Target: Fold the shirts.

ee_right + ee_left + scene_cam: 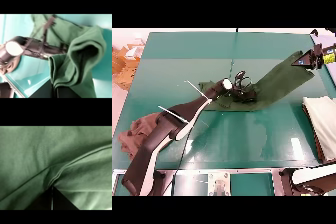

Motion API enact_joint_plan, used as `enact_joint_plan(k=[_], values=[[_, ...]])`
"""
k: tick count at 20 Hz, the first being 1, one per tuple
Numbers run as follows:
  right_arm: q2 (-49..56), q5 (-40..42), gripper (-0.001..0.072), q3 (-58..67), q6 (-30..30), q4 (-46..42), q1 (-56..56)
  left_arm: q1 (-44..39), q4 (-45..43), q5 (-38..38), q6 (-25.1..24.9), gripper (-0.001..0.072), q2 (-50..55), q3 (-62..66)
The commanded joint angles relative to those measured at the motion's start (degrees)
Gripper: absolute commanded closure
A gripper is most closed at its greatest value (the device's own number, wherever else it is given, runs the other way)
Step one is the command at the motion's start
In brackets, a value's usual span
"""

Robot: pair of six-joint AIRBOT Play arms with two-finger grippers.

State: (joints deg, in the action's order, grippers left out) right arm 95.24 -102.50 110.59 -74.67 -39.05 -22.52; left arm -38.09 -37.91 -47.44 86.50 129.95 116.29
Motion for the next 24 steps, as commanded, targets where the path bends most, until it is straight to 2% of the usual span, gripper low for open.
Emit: enact_joint_plan(k=[1,2,6,10,15,19,20,21,22,23,24], values=[[-1.07,0.04,0.0696,0.00,-0.11,1.38,0.55,1.16,2.54,0.02,-0.02,0.0679,-0.28,0.50],[-1.07,0.48,0.0696,0.00,-0.11,1.36,0.57,2.69,2.69,-1.68,-0.09,0.0679,-1.62,0.50],[-1.09,2.19,0.0696,-0.02,-1.90,1.57,2.95,12.83,2.49,-14.25,-6.75,0.0680,-10.84,0.50],[-1.07,7.39,0.0696,-0.11,-6.62,1.53,12.59,26.10,2.43,-23.63,-7.08,0.0679,-21.46,0.50],[1.62,27.41,0.0695,-4.11,-12.07,0.42,32.44,38.73,2.34,-27.45,-9.11,0.0679,-29.64,0.48],[11.21,49.20,0.0687,-6.27,-13.40,0.55,49.83,43.91,2.16,-31.71,-10.86,0.0679,-30.29,0.48],[14.58,55.98,0.0547,-6.27,-13.40,0.55,53.92,44.54,2.10,-32.72,-11.76,0.0679,-30.29,0.48],[17.57,61.81,0.0291,-6.25,-13.40,0.57,57.29,45.03,2.10,-33.55,-12.04,0.0679,-30.29,0.48],[20.15,65.79,0.0193,-6.25,-13.42,0.66,59.56,45.29,2.05,-34.07,-12.07,0.0679,-30.29,0.48],[21.35,65.92,0.0216,-6.25,-13.42,0.68,60.08,45.70,1.92,-34.27,-12.09,0.0679,-30.29,0.48],[21.44,63.45,0.0304,-6.25,-13.40,-0.11,59.17,45.70,1.81,-34.56,-12.20,0.0679,-30.29,0.48]])
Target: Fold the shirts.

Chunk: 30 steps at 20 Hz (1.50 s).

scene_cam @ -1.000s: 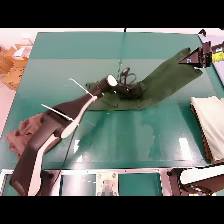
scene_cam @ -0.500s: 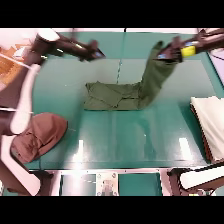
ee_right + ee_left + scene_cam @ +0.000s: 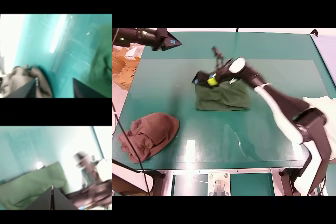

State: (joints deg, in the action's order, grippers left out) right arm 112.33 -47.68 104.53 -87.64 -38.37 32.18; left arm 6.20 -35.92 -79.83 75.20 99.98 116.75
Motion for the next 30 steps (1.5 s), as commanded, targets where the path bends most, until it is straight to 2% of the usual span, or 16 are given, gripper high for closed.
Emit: enact_joint_plan(k=[1,6,9,10,11,12,16,20,21,22,24,26,30], values=[[3.54,4.76,0.0354,-0.17,-0.44,-1.73,2.29,1.42,-0.55,-2.38,-2.03,0.0679,-0.33,0.02],[-2.60,-17.42,0.0363,-0.17,-0.44,-3.28,-16.79,1.42,-2.10,-3.78,-2.47,0.0679,-0.33,0.02],[-3.96,-28.52,0.0358,-0.24,-0.44,-7.17,-29.22,1.42,-5.38,-3.76,-2.14,0.0679,-0.33,0.02],[-3.93,-30.64,0.0303,-1.14,-0.44,-8.39,-32.30,1.42,-6.75,-3.76,-1.70,0.0679,-0.33,0.02],[-3.91,-31.67,0.0198,-2.89,-0.09,-8.70,-34.73,1.42,-8.09,-3.78,-1.51,0.0679,-0.33,0.02],[-3.91,-31.39,0.0170,-5.68,1.75,-8.63,-36.28,1.40,-9.40,-3.76,-1.49,0.0679,-0.33,0.02],[-2.86,-23.58,0.0170,-17.64,4.55,-7.04,-34.45,1.42,-14.32,-3.67,0.00,0.0679,-0.33,0.02],[1.14,-20.15,0.0172,-20.02,7.30,-0.28,-28.94,1.40,-18.38,-3.76,0.09,0.0680,-0.33,0.02],[1.40,-18.67,0.0320,-20.00,7.39,1.33,-27.67,1.42,-19.12,-4.00,0.37,0.0679,-0.33,0.02],[1.38,-18.10,0.0644,-19.32,8.35,2.86,-26.82,1.42,-19.61,-4.44,0.37,0.0679,-0.33,0.02],[0.74,-20.00,0.0696,-15.04,8.13,4.13,-26.69,1.42,-19.82,-4.79,0.37,0.0679,-0.33,0.02],[-2.14,-22.99,0.0697,-8.72,6.32,3.61,-28.35,1.40,-19.82,-4.79,0.39,0.0679,-0.33,0.02],[-11.43,-29.73,0.0697,3.43,-2.10,-4.72,-37.79,1.42,-19.85,-4.90,0.42,0.0680,-0.33,0.02]])
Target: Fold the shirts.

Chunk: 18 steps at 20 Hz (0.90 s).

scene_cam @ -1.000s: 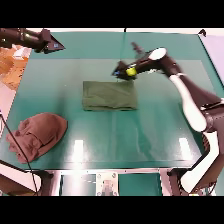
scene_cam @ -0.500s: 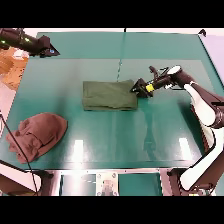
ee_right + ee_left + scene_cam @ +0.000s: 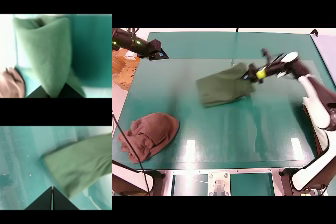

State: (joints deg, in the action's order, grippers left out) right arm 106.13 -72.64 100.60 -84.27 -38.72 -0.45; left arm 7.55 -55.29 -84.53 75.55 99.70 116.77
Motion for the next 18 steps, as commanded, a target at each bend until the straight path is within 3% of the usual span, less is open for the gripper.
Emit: enact_joint_plan(k=[1,7,13,16,18], values=[[-7.34,-6.34,0.0697,9.38,-7.28,-5.86,-8.50,0.07,-0.48,-0.20,0.07,0.0679,-0.04,0.00],[-16.55,-12.63,0.0697,12.61,-13.05,-9.53,-34.23,0.04,-0.48,-0.98,0.68,0.0679,-0.04,0.00],[-22.53,-24.11,0.0697,12.59,-17.88,-24.09,-55.91,0.04,-0.48,-2.60,0.70,0.0679,-0.04,-0.02],[-24.44,-33.03,0.0697,12.31,-19.02,-38.80,-58.47,0.04,-0.46,-2.62,0.68,0.0679,-0.04,-1.29],[-26.91,-32.83,0.0697,8.20,-18.62,-45.22,-58.40,0.04,-0.46,-2.97,0.66,0.0679,-0.02,-2.58]])
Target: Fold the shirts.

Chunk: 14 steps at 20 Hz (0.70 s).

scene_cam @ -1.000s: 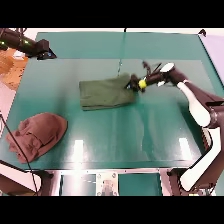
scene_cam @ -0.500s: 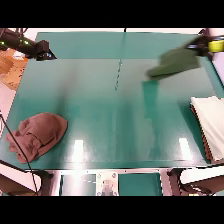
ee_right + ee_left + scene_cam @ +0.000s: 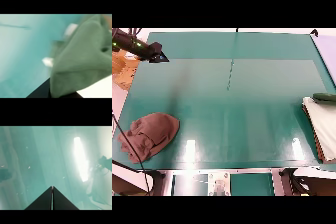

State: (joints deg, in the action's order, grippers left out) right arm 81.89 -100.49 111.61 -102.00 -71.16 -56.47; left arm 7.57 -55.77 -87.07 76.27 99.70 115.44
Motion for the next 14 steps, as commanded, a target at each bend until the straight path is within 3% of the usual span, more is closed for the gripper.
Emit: enact_joint_plan(k=[1,8,9,11,14], values=[[-3.72,-4.98,0.0697,-5.79,-0.92,-14.38,-2.38,0.04,0.02,-0.57,-0.09,0.0679,-0.02,-1.70],[-7.06,-1.97,0.0696,-29.73,-1.05,-33.22,-2.40,0.02,0.02,-1.60,-0.24,0.0679,0.00,-2.05],[-7.06,0.39,0.0643,-31.93,-1.09,-33.05,-2.40,0.02,0.02,-1.60,-0.24,0.0679,0.00,-2.05],[-6.56,1.44,0.0051,-34.64,-1.09,-33.03,-2.40,0.02,0.15,-1.29,-0.26,0.0680,0.00,-2.05],[-5.84,1.53,0.0051,-33.48,-1.14,-30.88,-1.27,0.02,0.59,0.42,-0.22,0.0680,-0.28,-1.44]])
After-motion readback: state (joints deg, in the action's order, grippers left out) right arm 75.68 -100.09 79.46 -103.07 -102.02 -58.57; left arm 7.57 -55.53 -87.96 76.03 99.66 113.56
